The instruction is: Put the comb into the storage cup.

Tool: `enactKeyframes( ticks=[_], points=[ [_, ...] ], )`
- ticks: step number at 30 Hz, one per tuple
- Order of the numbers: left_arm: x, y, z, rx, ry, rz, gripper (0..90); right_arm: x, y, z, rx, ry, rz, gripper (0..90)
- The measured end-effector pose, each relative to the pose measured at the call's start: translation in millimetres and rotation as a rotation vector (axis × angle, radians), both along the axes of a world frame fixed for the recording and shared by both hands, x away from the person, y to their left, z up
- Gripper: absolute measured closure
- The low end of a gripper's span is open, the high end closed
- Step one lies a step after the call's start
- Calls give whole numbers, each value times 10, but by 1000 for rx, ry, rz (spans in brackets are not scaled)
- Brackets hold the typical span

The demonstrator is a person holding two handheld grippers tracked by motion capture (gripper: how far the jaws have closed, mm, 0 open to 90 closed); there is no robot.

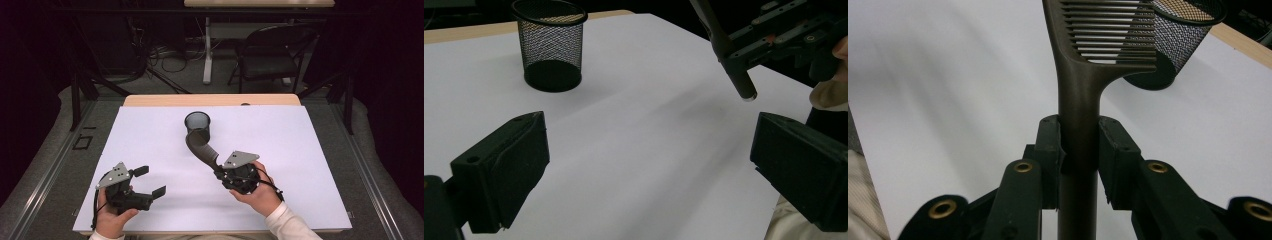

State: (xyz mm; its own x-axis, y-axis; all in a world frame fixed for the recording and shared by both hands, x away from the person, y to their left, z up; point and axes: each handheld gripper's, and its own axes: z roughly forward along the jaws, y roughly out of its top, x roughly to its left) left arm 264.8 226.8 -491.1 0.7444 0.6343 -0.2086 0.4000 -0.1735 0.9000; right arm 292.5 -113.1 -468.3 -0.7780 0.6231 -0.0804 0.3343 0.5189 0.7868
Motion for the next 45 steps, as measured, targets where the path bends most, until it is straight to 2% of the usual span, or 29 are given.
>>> enactKeyframes(
  ticks=[2,7,18,26,31,37,40,45],
  points=[
    [4,-1,9,6,0,4,26,-2,8,5,4,-2,-1,728],
    [32,-5,64,-11,0,16,26,0,56,42,11,-22,-3,729],
    [81,-86,147,0,-9,9,30,28,168,150,91,-58,-6,729],
    [110,-137,184,-2,-9,8,37,22,182,154,114,-96,-27,728],
    [133,-183,238,-3,-15,2,41,5,173,147,111,-125,-44,728],
    [182,-249,321,-22,-15,-5,94,-2,159,119,119,-145,-64,729],
    [206,-271,344,-27,-21,5,160,-9,166,105,112,-156,-64,728],
    [258,-288,380,-43,-15,4,160,-29,183,87,107,-169,-64,728]
  ],
)
